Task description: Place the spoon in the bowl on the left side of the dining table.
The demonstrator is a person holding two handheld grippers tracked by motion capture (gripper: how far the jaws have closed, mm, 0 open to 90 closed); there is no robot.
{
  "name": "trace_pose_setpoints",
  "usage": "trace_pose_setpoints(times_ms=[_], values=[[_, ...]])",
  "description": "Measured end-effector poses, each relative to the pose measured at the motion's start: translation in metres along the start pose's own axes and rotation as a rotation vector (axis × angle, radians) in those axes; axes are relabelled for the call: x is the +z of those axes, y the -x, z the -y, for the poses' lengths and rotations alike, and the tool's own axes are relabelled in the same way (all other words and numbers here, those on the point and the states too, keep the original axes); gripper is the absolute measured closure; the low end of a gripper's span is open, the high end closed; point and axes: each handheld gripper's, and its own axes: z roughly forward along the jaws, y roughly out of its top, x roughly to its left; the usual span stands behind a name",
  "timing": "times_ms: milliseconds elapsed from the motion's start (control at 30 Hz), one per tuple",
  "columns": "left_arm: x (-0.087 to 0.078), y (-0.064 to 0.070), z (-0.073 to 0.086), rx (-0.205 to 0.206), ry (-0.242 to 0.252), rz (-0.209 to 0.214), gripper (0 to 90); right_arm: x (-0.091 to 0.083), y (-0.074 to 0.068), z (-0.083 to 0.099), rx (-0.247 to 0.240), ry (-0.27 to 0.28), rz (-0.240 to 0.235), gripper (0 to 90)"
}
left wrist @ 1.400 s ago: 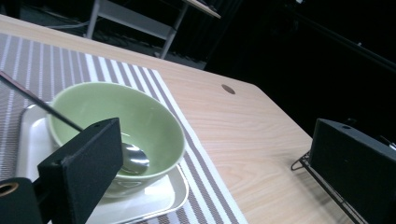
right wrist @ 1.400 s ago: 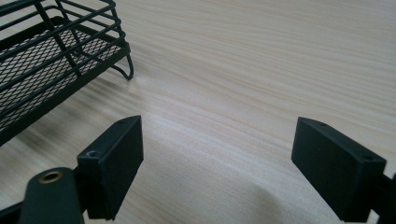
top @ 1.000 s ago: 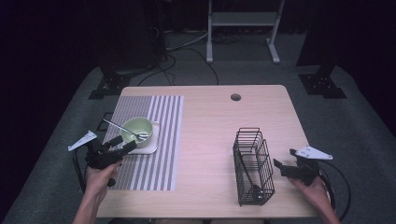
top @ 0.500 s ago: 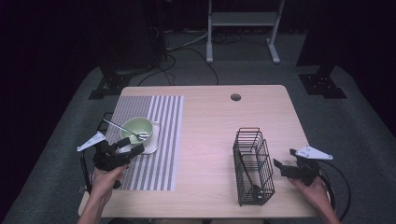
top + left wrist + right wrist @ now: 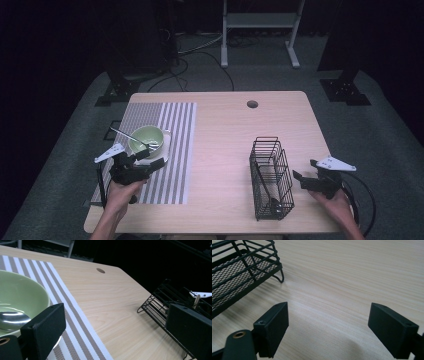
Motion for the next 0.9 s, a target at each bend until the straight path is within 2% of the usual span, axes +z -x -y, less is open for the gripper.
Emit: trace_pose_setpoints(times_ms=[900], values=[[0.028,0.023,0.012,0.043,-0.076,0.056,2.3,0.0,0.0,0.0,0.0,-0.001,-0.004,15.7]])
